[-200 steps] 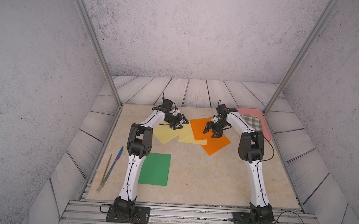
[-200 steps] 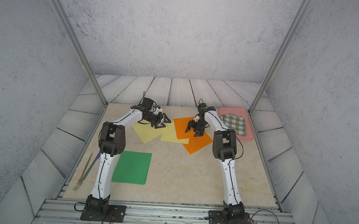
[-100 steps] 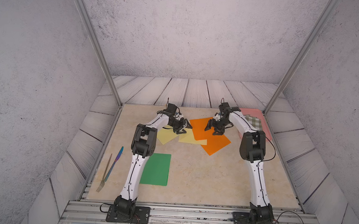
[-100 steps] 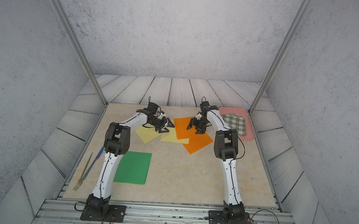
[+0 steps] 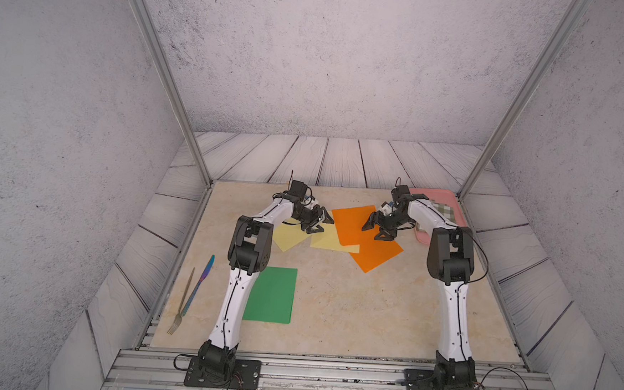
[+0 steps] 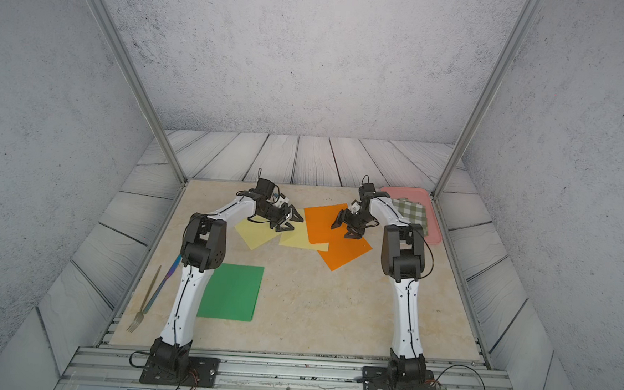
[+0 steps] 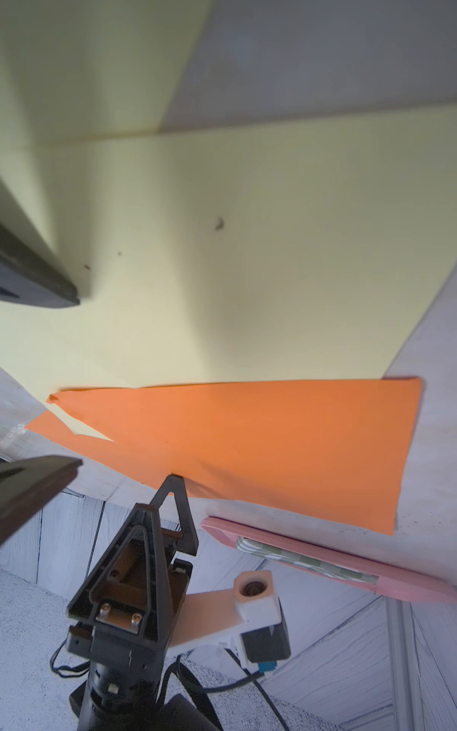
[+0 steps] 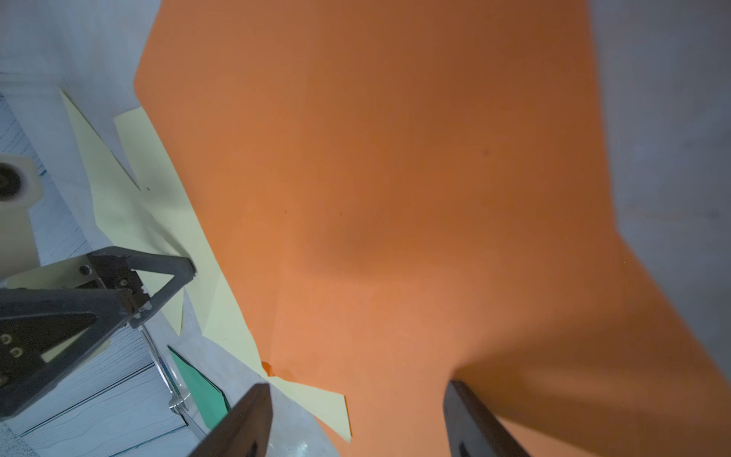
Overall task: Sort the scattered colored papers by color
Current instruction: Pick up the colored paper from the center of the board.
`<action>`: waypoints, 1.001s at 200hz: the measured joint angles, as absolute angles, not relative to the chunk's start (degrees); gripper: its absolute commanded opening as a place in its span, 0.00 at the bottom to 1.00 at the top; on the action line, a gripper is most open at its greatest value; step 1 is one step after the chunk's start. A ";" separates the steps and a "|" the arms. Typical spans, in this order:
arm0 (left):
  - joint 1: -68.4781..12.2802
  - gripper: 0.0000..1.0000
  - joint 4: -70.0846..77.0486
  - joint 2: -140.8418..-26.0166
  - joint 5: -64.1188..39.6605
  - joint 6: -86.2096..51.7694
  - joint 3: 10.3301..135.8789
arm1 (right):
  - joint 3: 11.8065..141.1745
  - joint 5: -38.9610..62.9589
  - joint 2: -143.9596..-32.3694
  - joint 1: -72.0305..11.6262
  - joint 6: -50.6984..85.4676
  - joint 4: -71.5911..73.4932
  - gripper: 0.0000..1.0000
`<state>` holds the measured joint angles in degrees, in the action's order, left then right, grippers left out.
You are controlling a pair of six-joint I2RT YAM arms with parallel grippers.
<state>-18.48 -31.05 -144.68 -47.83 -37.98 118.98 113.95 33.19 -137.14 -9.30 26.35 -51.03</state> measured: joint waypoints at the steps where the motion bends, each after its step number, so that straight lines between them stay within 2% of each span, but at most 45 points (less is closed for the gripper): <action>1: -18.50 0.66 -31.05 -144.68 -47.83 -37.98 119.00 | 113.80 33.19 -137.03 -9.28 26.35 -50.96 0.73; 53: -18.50 0.65 -31.03 -144.68 -48.05 -37.95 119.09 | 104.95 34.30 -132.18 -8.75 25.89 -48.71 0.73; 200: -23.64 0.65 -34.39 -144.44 -47.90 -40.60 120.33 | 104.71 35.92 -132.09 -9.47 24.82 -50.61 0.73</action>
